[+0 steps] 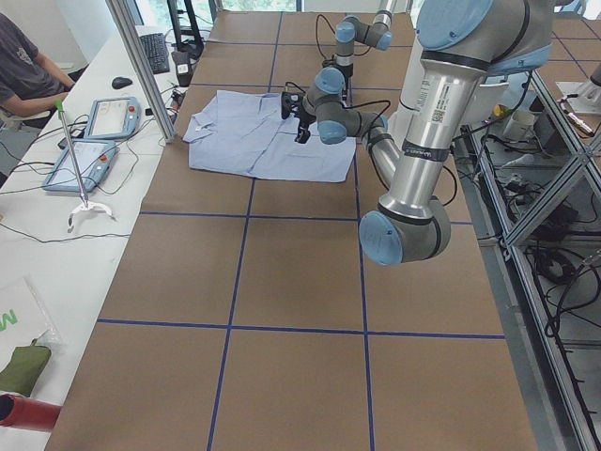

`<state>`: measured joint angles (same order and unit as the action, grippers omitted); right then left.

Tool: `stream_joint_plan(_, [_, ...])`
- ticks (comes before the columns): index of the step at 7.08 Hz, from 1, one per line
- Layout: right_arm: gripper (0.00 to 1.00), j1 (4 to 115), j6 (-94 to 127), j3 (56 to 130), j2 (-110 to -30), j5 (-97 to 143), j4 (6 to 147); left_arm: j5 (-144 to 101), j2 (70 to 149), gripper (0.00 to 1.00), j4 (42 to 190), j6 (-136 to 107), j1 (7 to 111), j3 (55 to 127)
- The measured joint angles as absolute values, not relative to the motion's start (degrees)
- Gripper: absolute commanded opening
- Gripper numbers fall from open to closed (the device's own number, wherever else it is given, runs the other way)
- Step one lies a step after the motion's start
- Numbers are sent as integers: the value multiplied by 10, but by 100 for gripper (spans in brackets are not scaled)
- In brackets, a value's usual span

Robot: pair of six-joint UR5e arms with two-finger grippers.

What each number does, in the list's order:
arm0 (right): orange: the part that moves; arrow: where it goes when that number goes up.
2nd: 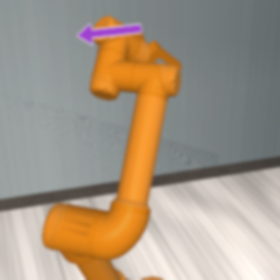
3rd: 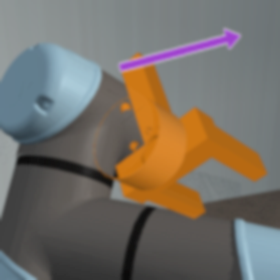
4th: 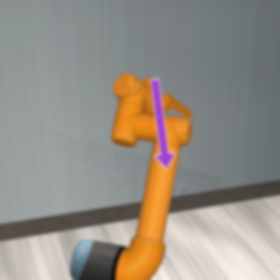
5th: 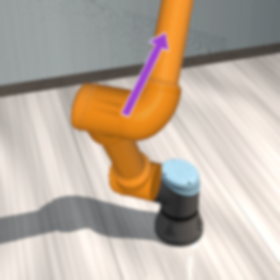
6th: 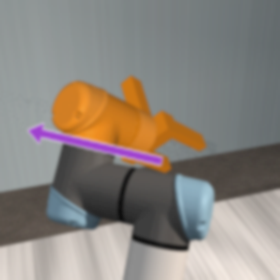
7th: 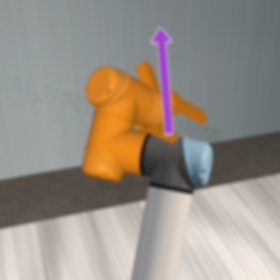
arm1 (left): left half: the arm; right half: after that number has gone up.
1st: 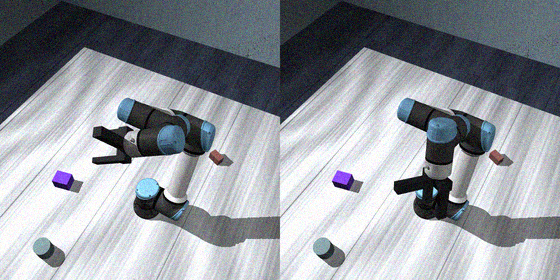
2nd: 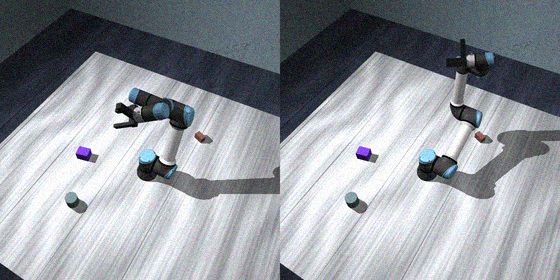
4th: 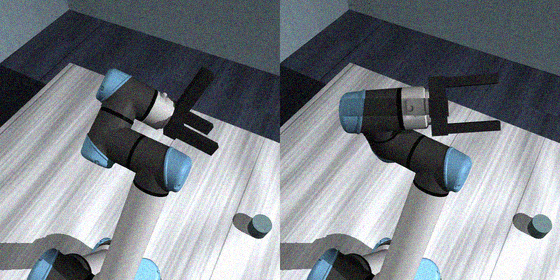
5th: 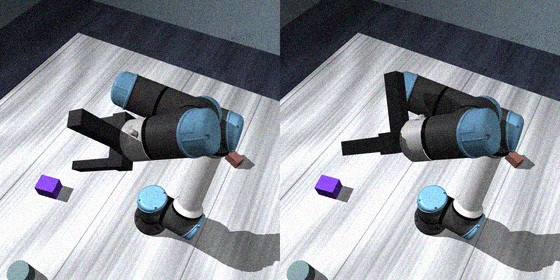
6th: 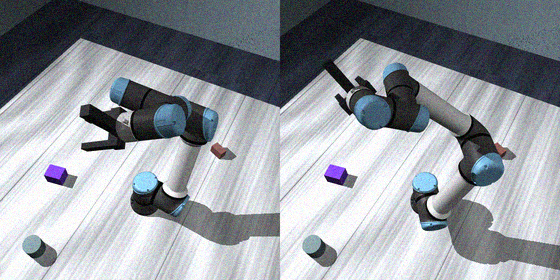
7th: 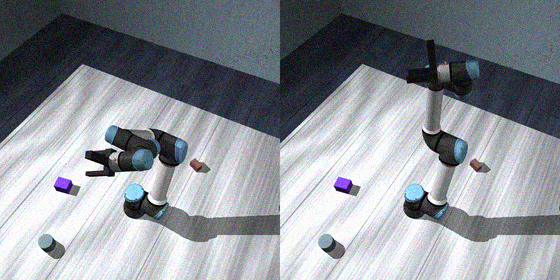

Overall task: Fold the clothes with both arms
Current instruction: 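Position both grippers at the shirt's side edges near the hem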

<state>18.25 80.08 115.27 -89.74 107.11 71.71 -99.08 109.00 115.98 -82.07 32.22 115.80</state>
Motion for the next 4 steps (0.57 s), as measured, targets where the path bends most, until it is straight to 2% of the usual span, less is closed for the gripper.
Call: stream_joint_plan(4, [0, 191, 810, 1179, -896, 1070, 717, -992, 1083, 99, 1159, -820, 322, 1151])
